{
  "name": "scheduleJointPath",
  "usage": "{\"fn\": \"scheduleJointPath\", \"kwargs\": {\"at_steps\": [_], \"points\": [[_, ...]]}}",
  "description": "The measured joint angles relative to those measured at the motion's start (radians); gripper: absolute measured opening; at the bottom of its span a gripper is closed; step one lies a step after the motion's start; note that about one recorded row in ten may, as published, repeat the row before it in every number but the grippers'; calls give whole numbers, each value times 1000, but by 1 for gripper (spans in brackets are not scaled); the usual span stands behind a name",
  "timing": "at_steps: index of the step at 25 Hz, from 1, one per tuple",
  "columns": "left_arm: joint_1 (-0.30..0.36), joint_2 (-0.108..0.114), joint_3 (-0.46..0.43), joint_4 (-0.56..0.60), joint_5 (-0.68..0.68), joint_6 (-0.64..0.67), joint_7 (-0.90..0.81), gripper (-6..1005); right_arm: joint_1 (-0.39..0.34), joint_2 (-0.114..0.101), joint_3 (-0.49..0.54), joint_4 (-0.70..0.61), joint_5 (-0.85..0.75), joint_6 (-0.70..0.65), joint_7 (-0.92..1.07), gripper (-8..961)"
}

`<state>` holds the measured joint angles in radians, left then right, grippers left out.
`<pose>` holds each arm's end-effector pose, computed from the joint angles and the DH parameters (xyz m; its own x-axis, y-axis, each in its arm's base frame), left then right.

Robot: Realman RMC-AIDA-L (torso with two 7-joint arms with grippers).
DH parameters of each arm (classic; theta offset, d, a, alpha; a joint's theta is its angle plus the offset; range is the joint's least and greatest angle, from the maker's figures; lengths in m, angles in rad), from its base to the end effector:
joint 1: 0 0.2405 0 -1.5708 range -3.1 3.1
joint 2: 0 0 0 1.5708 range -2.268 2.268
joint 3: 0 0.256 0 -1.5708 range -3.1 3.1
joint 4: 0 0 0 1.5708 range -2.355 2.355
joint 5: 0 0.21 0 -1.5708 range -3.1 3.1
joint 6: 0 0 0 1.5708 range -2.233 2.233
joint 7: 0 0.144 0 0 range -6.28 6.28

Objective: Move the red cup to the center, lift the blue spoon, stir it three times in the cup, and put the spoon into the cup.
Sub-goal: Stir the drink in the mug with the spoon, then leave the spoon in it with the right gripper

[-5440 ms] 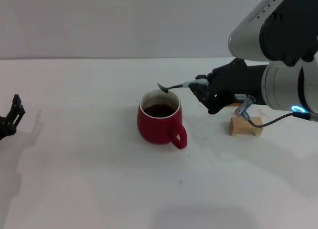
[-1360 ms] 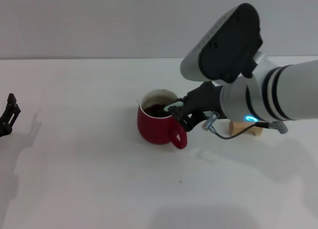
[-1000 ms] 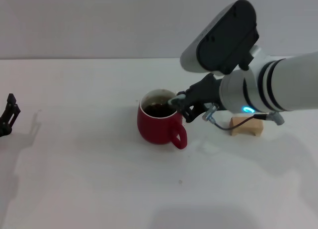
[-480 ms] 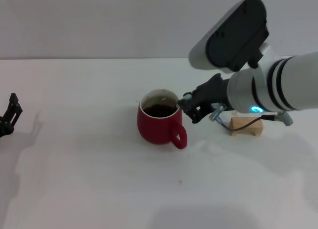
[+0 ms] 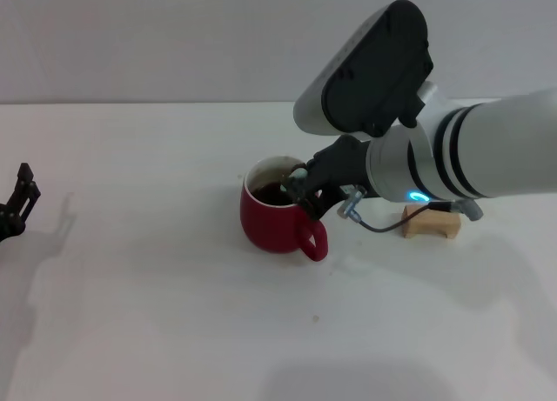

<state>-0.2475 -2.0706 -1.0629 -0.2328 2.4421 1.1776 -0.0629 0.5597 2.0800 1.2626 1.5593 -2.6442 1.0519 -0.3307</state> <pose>-0.3715 0.2812 0.0027 0.7427 -0.0106 0.6695 0.6696 0.0231 -0.7424 0.0824 0.3453 -0.0633 0.9495 -0.3139 -0.0014 -0.2670 -0.8054 -0.5292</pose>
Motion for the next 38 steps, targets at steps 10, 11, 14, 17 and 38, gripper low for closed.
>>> {"fn": "scheduleJointPath", "kwargs": {"at_steps": [10,11,14,17,38], "points": [[-3,0,0,0,2,0,0,852,29,-3,46,-74,-21,-60,1,146],[-3,0,0,0,3,-1,0,852,25,-3,48,-72,-21,-58,1,146],[-4,0,0,0,5,-1,0,852,5,-4,51,-56,-21,-46,1,147],[-5,0,0,0,5,-2,0,852,-8,-3,44,-38,-22,-32,1,147],[-6,-1,0,0,6,4,0,852,43,-2,14,-93,-17,-87,0,149]]}}
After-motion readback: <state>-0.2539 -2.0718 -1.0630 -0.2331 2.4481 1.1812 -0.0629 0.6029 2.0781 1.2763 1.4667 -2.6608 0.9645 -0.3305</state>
